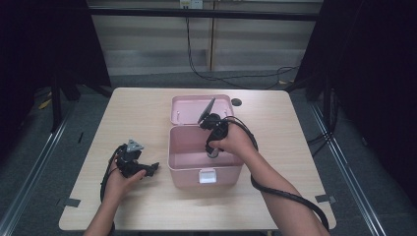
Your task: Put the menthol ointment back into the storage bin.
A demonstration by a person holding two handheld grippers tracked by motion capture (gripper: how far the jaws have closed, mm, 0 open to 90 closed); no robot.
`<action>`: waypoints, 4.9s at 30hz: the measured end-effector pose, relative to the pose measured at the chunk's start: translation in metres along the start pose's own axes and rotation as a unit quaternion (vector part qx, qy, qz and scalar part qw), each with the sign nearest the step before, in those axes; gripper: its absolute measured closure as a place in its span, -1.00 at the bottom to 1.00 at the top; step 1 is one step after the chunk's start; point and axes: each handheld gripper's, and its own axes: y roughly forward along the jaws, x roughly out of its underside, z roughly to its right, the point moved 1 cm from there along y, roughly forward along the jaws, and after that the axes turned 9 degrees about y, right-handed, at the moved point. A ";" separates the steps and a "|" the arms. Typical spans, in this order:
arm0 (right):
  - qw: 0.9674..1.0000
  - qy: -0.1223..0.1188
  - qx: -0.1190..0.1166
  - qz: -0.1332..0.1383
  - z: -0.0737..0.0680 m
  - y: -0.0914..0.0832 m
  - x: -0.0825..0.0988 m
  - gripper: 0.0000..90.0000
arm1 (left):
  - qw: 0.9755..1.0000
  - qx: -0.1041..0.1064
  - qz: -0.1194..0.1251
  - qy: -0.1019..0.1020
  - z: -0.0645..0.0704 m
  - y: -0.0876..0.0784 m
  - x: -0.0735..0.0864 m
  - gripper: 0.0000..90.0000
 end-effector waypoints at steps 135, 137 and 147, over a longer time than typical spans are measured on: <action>0.992 -0.085 -0.044 0.081 -0.019 -0.084 0.054 0.25 | 1.000 -0.001 -0.002 0.001 0.000 0.000 0.000 -0.99; 0.992 -0.086 -0.047 0.083 -0.020 -0.087 0.055 0.28 | 1.000 -0.001 -0.002 0.001 0.000 0.000 0.000 -0.99; 0.989 -0.104 -0.056 0.093 -0.027 -0.097 0.060 0.39 | 1.000 0.000 -0.001 0.000 0.000 0.000 0.000 -0.99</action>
